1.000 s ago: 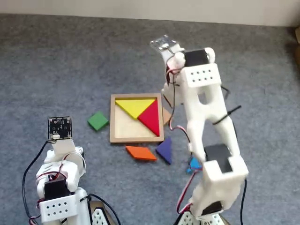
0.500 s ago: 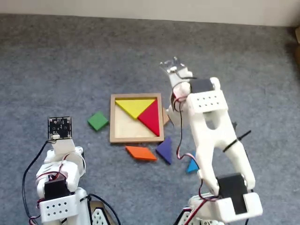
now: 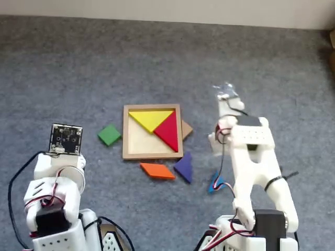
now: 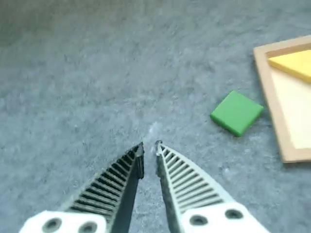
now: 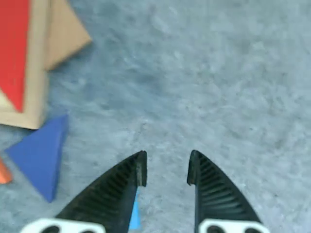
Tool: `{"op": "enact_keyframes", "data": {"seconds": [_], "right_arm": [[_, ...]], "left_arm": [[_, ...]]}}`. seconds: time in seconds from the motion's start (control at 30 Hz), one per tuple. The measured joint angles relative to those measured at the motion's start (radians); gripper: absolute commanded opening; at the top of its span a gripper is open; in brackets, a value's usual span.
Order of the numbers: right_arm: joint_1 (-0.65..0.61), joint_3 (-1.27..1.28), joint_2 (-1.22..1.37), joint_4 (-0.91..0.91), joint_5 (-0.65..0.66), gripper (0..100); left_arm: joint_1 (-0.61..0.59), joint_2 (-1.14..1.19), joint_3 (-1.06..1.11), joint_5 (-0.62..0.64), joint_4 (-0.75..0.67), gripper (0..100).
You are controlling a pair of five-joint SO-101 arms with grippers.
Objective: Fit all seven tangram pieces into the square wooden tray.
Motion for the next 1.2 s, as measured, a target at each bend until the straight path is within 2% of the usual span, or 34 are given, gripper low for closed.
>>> {"op": "enact_keyframes", "data": {"seconds": [0.23, 0.43, 0.6, 0.8, 1.2], "right_arm": [[0.118, 0.112, 0.0, -0.104, 0.0, 14.7], [0.178, 0.195, -0.002, -0.195, 0.0, 14.7], [0.186, 0.267, -0.005, -0.275, 0.0, 14.7], [0.186, 0.311, -0.026, -0.315, 0.0, 14.7], [0.209, 0.315, -0.026, -0.334, -0.002, 14.7]], "left_arm": [[0.094, 0.397, -0.262, -0.114, 0.049, 23], [0.1, 0.792, -0.451, -0.204, 0.049, 24], [0.166, 1.097, -0.568, -0.293, 0.049, 24], [0.224, 1.455, -0.747, -0.302, 0.049, 24], [0.229, 2.078, -1.206, -0.301, 0.048, 23]]}}
